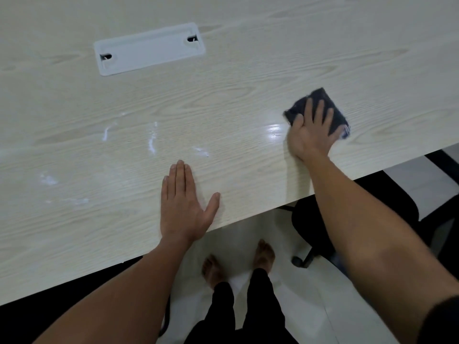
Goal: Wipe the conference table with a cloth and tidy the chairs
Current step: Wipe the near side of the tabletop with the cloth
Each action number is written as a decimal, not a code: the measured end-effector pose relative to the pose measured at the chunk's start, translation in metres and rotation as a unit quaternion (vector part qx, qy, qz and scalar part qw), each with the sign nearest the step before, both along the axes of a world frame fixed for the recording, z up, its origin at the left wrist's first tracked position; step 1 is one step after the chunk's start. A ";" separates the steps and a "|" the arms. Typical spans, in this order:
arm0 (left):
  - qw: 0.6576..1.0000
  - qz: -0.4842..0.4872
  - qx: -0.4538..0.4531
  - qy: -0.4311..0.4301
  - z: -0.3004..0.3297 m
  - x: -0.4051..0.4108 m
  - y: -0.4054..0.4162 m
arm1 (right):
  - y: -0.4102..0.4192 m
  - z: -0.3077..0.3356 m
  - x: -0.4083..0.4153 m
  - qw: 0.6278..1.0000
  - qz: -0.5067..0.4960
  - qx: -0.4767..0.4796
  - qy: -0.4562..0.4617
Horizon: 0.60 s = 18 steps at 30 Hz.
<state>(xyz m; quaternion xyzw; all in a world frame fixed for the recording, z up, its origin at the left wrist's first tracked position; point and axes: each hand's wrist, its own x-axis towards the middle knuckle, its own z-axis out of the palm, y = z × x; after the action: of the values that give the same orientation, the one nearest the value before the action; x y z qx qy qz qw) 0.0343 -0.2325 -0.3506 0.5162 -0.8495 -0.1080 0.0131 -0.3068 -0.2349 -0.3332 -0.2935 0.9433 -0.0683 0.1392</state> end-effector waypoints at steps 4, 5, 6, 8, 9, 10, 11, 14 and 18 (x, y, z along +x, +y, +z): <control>1.000 0.003 0.001 0.001 0.001 0.000 0.001 | -0.013 -0.003 0.084 0.998 -0.056 -0.027 -0.006; 1.000 0.003 0.001 0.001 0.000 0.000 0.001 | -0.018 -0.005 0.110 0.999 -0.014 -0.032 -0.006; 1.000 0.004 0.001 -0.001 0.000 0.000 0.001 | -0.021 -0.005 0.135 0.998 0.043 -0.035 -0.008; 1.000 0.001 -0.001 -0.007 -0.002 0.000 0.000 | -0.028 -0.008 0.175 0.981 0.188 -0.036 -0.004; 1.000 -0.001 -0.004 -0.010 -0.003 0.000 0.000 | -0.030 -0.009 0.185 0.964 0.263 -0.033 0.000; 1.000 -0.003 -0.007 -0.012 -0.003 0.000 -0.001 | -0.033 -0.008 0.186 0.942 0.333 -0.032 0.003; 1.000 -0.003 -0.009 -0.013 -0.003 0.001 -0.001 | -0.036 -0.007 0.178 0.915 0.403 -0.029 0.005; 1.000 0.001 -0.013 -0.013 -0.004 0.001 0.000 | -0.043 -0.006 0.124 0.826 0.563 -0.019 0.014; 1.000 -0.002 -0.016 0.000 -0.005 0.001 0.001 | -0.039 -0.006 0.025 0.923 0.380 -0.004 0.054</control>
<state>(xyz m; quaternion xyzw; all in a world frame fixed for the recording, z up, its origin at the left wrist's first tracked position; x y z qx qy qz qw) 0.0353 -0.2317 -0.3552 0.5139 -0.8523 -0.0947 0.0208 -0.2816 -0.2737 -0.3396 -0.6340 0.7665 0.0020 0.1026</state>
